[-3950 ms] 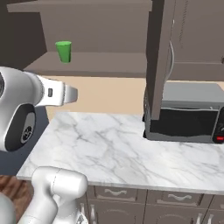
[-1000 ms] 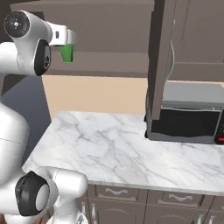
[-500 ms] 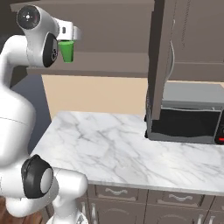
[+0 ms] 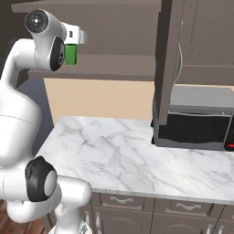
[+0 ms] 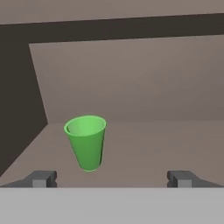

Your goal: Open the cabinet directly in front. Then move the beer and the cup to the dining counter with the candle on it.

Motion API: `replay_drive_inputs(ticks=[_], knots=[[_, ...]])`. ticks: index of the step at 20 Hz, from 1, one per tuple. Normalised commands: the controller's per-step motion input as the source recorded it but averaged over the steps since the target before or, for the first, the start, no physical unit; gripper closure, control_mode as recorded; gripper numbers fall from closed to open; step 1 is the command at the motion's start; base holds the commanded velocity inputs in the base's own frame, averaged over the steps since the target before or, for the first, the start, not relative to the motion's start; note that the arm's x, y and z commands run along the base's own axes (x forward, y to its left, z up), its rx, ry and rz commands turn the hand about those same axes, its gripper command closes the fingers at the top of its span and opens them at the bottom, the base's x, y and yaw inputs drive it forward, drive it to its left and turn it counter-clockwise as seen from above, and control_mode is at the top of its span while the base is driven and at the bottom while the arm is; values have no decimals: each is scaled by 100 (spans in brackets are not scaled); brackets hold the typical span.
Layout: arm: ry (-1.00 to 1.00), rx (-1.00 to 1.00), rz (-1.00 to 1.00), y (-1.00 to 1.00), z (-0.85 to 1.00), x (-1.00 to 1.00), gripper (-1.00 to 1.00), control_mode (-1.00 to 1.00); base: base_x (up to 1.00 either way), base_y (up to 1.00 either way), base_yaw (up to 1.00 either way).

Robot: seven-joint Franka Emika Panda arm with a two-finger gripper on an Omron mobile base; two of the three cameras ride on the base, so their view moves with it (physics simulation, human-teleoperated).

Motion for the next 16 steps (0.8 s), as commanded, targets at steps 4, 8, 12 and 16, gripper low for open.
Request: replay_drive_inputs(ticks=[4,8,12,16], knots=[[0,0,0,2,-1,31,-100,-100,0,0,0],[3,0,0,5,0,41,-100,-100,0,0,0],[8,0,0,6,0,40,-100,-100,0,0,0],[4,0,0,13,-1,41,-100,-100,0,0,0]])
